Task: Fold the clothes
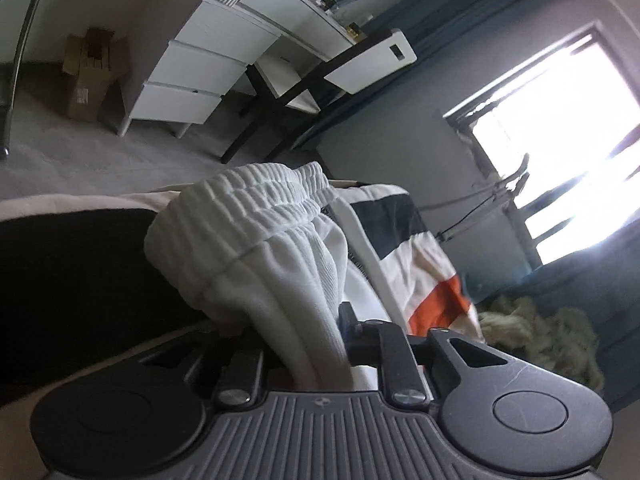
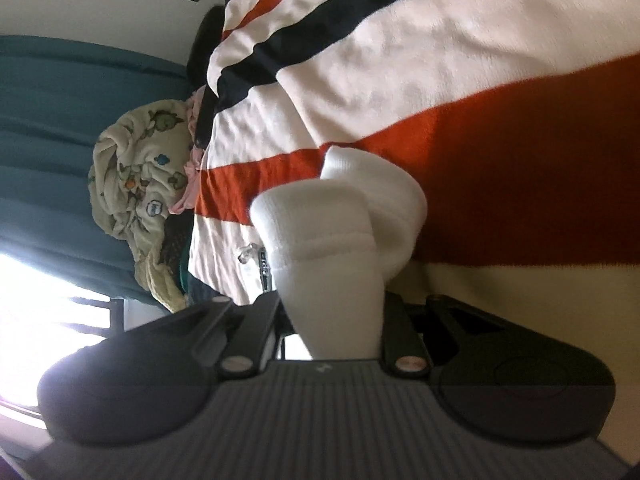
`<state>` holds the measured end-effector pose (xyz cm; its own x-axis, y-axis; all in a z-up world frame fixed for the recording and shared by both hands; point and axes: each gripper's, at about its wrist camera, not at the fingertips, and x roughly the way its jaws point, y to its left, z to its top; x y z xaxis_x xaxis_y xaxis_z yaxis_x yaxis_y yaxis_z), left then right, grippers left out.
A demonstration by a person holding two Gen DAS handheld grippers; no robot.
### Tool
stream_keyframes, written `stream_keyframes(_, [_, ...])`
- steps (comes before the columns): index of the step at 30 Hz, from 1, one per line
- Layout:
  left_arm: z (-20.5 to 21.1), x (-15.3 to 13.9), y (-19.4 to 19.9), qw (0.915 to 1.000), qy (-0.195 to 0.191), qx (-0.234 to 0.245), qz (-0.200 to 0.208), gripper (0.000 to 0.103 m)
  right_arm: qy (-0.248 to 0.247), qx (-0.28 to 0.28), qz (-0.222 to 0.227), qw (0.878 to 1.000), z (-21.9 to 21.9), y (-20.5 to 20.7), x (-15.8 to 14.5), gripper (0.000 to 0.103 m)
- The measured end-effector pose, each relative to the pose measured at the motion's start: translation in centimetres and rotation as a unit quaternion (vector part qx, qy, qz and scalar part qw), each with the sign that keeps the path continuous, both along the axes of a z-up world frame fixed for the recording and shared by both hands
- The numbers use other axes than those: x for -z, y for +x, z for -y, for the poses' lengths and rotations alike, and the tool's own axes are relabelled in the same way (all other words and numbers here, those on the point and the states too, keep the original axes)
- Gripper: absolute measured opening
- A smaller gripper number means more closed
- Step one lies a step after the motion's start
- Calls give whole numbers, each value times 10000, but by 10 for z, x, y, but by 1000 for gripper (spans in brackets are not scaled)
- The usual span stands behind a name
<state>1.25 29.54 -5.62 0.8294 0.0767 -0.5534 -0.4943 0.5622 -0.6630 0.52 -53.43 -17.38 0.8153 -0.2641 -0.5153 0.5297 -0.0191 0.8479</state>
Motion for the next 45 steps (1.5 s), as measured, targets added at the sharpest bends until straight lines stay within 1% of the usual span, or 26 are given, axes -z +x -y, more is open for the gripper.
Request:
stream_keyframes(2, [9, -4, -5, 9994, 307, -46, -183, 45, 188, 61, 89, 9998, -1, -4, 6, 19])
stream_keyframes(3, [12, -6, -5, 9987, 418, -46, -281, 51, 288, 92, 132, 9995, -1, -6, 9, 26])
stream_keyframes(4, [16, -9, -5, 9980, 514, -39, -373, 62, 442, 121, 164, 9988, 0, -8, 14, 35])
stream_keyframes(5, [20, -13, -5, 9969, 650, -69, -439, 72, 591, 146, 203, 9979, 1, -9, 19, 41])
stream_keyframes(6, [25, -17, -6, 9955, 799, -111, -496, 78, 681, 133, 297, 9971, 0, -9, 22, 52])
stream_keyframes(7, [30, -21, -7, 9938, 948, -154, -554, 86, 743, 95, 425, 9963, -1, -10, 24, 62])
stream_keyframes(8, [35, -26, -8, 9919, 1097, -196, -611, 90, 746, 42, 515, 9959, -1, -9, 25, 64])
stream_keyframes(9, [40, -30, -8, 9902, 1223, -251, -631, 92, 706, -36, 548, 9960, -1, -7, 25, 65])
stream_keyframes(10, [45, -34, -8, 9884, 1342, -310, -638, 98, 667, -115, 580, 9960, -1, -5, 24, 65])
stream_keyframes(11, [51, -39, -9, 9857, 1525, -382, -613, 100, 627, -193, 613, 9960, -1, -3, 24, 65])
stream_keyframes(15, [78, -58, -16, 9722, 2224, -641, -358, 100, 468, -505, 743, 9949, -2, 4, 21, 67])
stream_keyframes(17, [91, -62, -12, 9678, 2437, -586, -245, 102, 378, -666, 805, 9938, -2, 7, 20, 67])
stream_keyframes(21, [118, -69, 0, 9580, 2836, -429, -34, 102, -179, -1047, 845, 9907, -8, 18, 2, 68])
stream_keyframes(22, [124, -71, 3, 9552, 2935, -389, 18, 102, -228, -1045, 872, 9904, -8, 18, 0, 68])
stream_keyframes(24, [140, -71, 7, 9510, 3088, -98, 133, 102, -297, -1055, 861, 9902, -9, 19, -4, 69])
stream_keyframes(27, [161, -68, 12, 9468, 3099, 726, 484, 102, -462, -1151, 716, 9897, -9, 23, -12, 68])
stream_keyframes(30, [190, -65, 13, 9312, 3282, 1429, 692, 102, -723, -1202, 615, 9882, -11, 25, -21, 67])
stream_keyframes(31, [199, -62, 14, 9260, 3328, 1631, 716, 102, -803, -1222, 576, 9876, -12, 26, -22, 65])
stream_keyframes(33, [221, -54, 19, 9148, 3384, 2100, 683, 102, -964, -1268, 492, 9860, -14, 27, -26, 62])
stream_keyframes(36, [251, -38, 27, 8981, 3471, 2638, 585, 102, -1154, -1515, 181, 9815, -17, 36, -28, 62])
stream_keyframes(38, [270, -26, 32, 8880, 3484, 2953, 536, 102, -1118, -1515, 7, 9821, -17, 37, -24, 62])
stream_keyframes(41, [293, -5, 35, 8678, 3564, 3442, 375, 102, -898, -1346, -20, 9868, -13, 34, -17, 62])
stream_keyframes(42, [298, 2, 37, 8617, 3598, 3571, 240, 102, -840, -1295, -8, 9880, -11, 31, -15, 62])
stream_keyframes(43, [303, 9, 41, 8555, 3632, 3689, 84, 102, -837, -1257, 1, 9885, -11, 28, -14, 56])
stream_keyframes(44, [305, 16, 43, 8515, 3657, 3756, -85, 102, -882, -1231, -8, 9885, -12, 27, -15, 50])
stream_keyframes(45, [305, 22, 48, 8502, 3647, 3788, -251, 102, -962, -1222, -60, 9878, -13, 27, -16, 44])
